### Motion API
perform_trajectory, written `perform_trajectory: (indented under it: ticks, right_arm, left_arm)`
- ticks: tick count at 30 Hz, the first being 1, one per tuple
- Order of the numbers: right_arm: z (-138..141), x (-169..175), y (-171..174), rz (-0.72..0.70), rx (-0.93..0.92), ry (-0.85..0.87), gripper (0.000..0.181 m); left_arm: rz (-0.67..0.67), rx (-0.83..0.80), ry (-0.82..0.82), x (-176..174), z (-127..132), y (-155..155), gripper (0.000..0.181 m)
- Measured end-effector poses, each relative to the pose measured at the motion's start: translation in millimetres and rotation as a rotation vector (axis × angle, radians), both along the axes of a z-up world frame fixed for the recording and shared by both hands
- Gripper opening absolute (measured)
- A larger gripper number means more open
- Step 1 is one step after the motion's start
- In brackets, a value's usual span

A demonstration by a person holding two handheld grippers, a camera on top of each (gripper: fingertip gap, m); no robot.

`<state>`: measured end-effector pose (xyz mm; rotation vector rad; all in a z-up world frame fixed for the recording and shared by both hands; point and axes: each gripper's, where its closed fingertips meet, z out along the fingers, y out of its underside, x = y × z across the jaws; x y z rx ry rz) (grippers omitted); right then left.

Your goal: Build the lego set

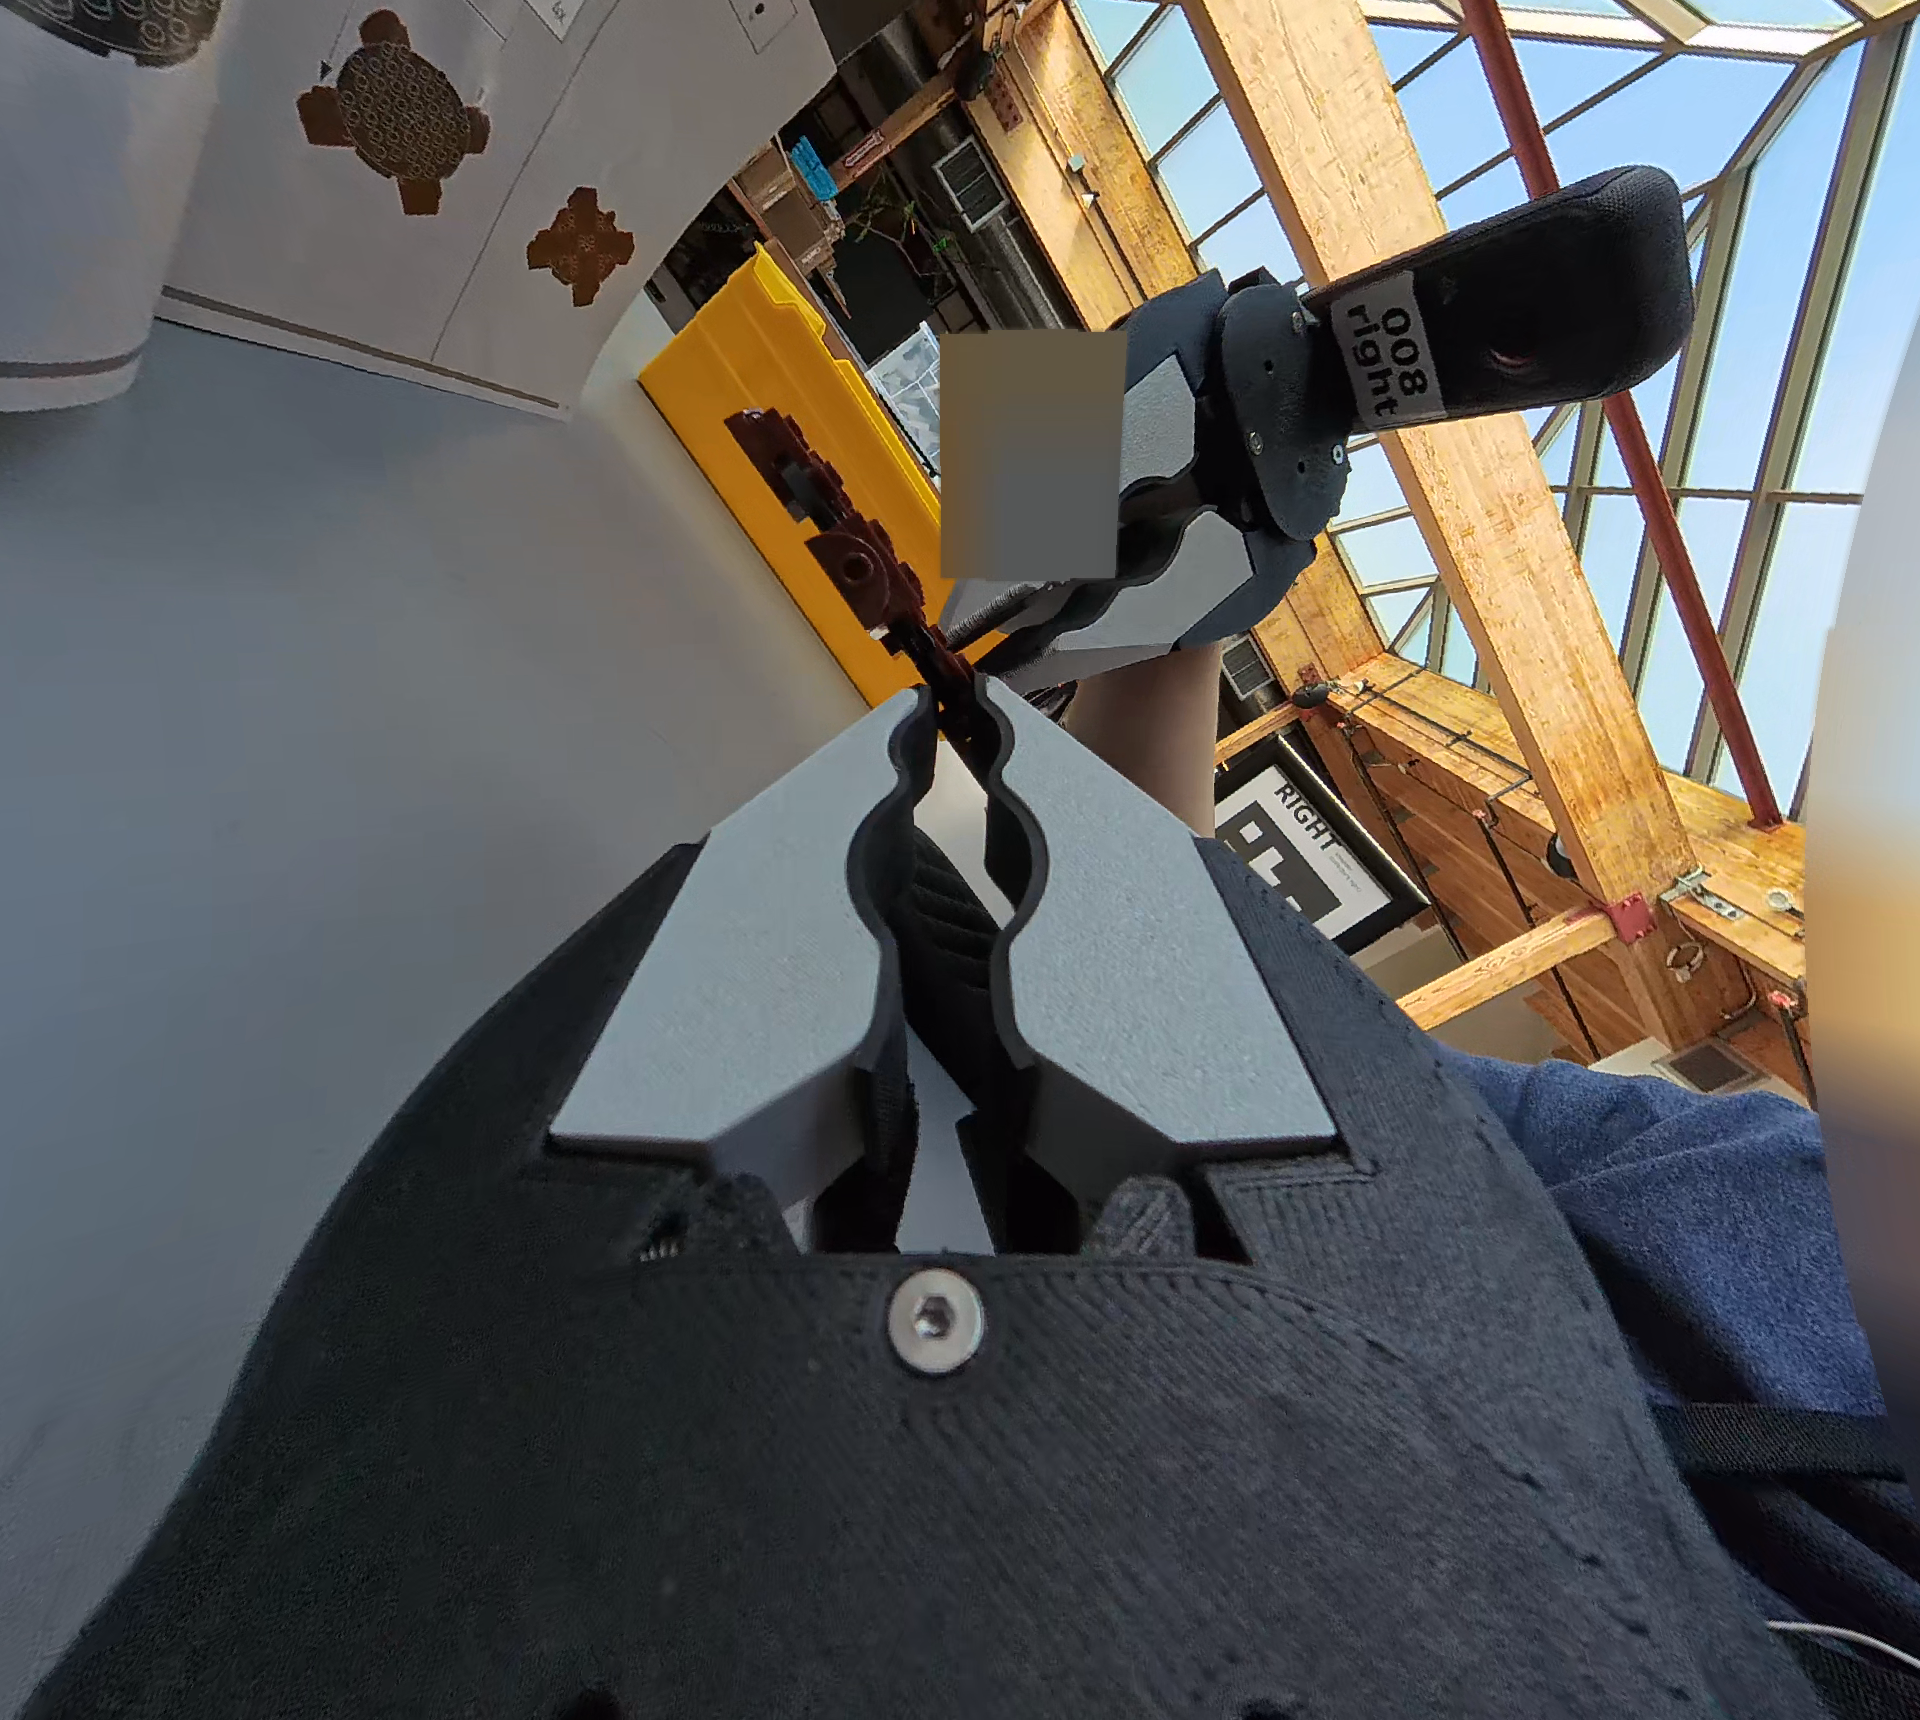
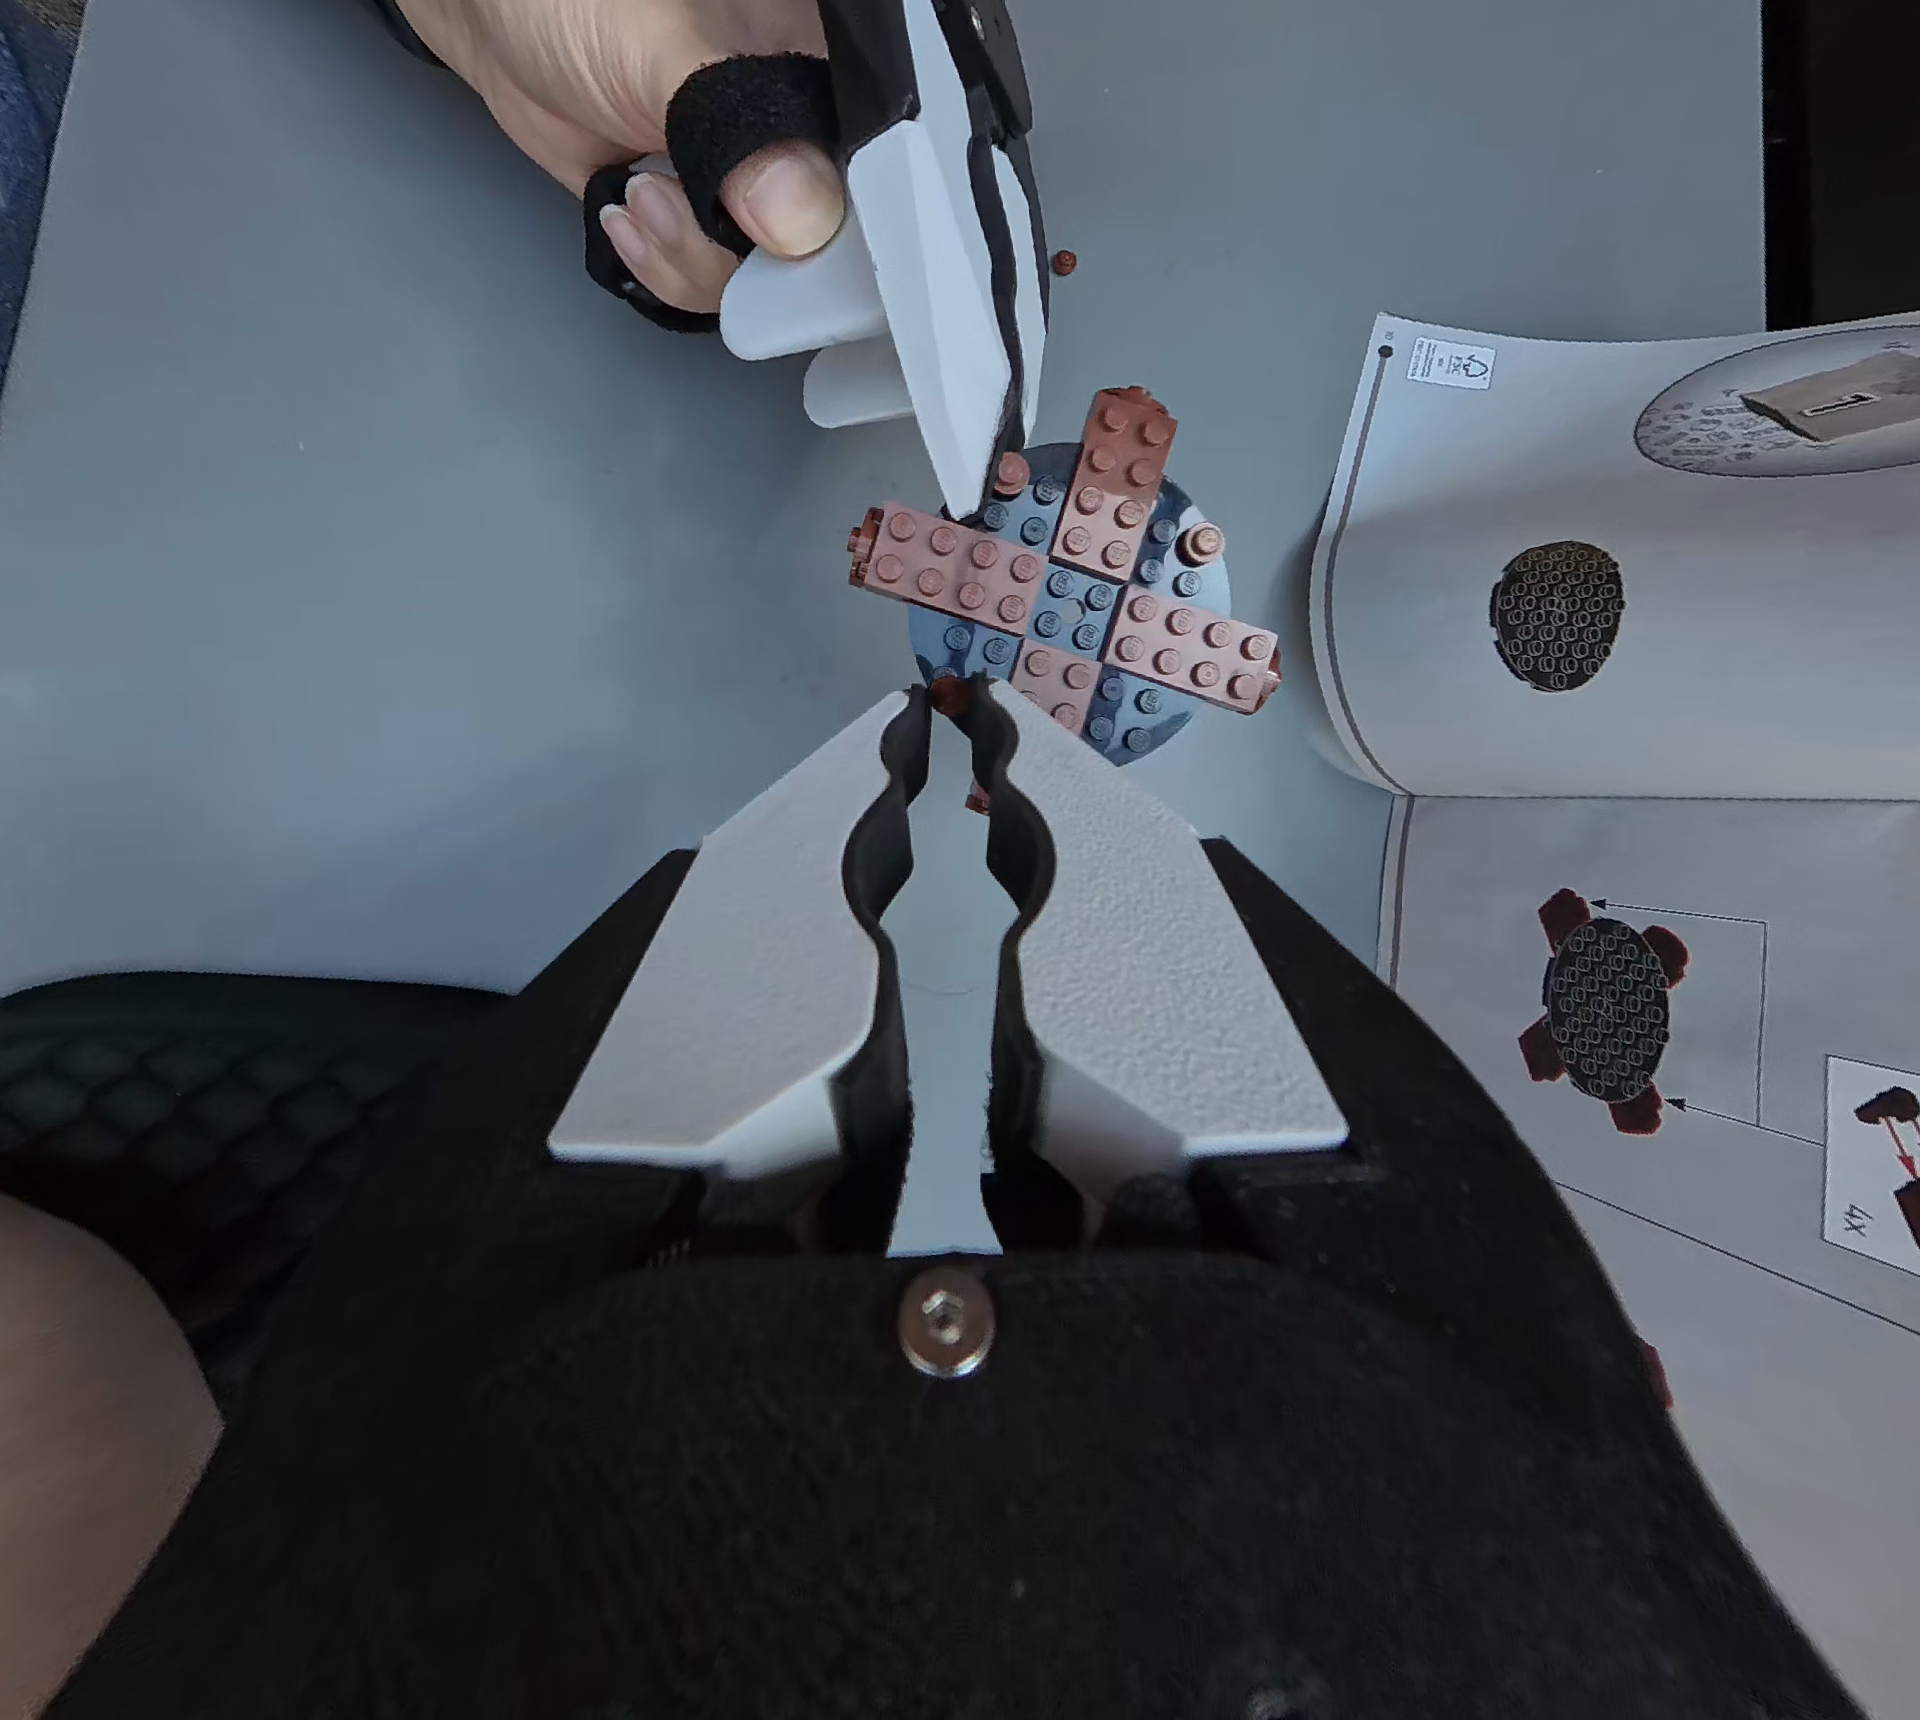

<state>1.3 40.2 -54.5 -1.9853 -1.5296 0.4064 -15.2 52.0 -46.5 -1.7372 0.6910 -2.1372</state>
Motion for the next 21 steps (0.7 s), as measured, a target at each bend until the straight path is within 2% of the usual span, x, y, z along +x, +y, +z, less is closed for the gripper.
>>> perform_trajectory:
  ticks: [15, 21]
  right_arm:
    - [0.6, -3.3, -4.1, -0.014, -0.017, -0.037, 0.007]
    - [-1.8, -3.2, -7.6, -0.017, -0.010, -0.116, 0.007]
  left_arm:
    - [-0.046, -0.073, -0.036, -0.5, 1.4, -2.8, 0.004]
    - [-0.066, -0.090, -0.036, -0.2, 0.5, -5.1, 0.003]
